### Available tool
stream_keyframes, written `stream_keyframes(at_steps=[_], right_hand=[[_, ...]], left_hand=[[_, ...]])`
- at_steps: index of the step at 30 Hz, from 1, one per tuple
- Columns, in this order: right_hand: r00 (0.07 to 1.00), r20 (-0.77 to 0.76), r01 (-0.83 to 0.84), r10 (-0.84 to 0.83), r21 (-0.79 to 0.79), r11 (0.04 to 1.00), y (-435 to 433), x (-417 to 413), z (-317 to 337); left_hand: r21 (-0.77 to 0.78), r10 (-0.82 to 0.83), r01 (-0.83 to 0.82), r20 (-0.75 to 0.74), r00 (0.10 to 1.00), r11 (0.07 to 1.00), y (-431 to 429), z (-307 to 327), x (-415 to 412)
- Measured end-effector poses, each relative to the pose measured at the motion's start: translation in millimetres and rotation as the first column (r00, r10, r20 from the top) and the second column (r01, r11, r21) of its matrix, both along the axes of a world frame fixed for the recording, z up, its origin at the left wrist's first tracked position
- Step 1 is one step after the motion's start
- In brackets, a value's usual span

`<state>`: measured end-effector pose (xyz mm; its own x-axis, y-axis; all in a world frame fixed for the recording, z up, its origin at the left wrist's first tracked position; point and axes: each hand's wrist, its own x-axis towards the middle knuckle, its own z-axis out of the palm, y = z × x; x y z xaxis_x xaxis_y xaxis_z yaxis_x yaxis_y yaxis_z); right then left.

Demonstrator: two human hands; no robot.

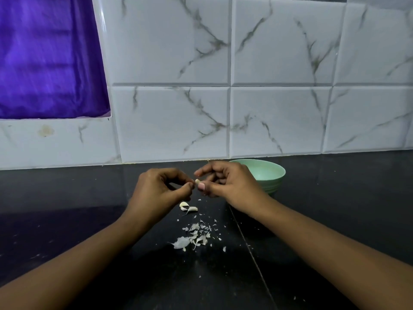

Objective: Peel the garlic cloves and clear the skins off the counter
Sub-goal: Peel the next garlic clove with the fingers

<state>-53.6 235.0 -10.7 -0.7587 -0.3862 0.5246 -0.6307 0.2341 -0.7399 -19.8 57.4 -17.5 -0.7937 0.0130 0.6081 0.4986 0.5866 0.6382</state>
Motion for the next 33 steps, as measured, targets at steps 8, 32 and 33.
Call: stream_keyframes(at_steps=[8, 32, 33], right_hand=[[0.980, 0.027, 0.167, -0.196, 0.418, 0.893, 10, -14, -6], [0.905, -0.380, 0.374, -0.193, 0.492, 0.786, 3, -23, -29], [0.903, -0.393, 0.375, -0.171, 0.531, 0.760, 2, -22, -29]], left_hand=[[-0.389, 0.160, -0.008, 0.359, 0.919, 0.921, -17, 1, -19], [-0.582, 0.202, 0.060, 0.375, 0.905, 0.811, -8, 3, -8], [-0.587, 0.206, 0.061, 0.377, 0.903, 0.807, -7, 3, -8]])
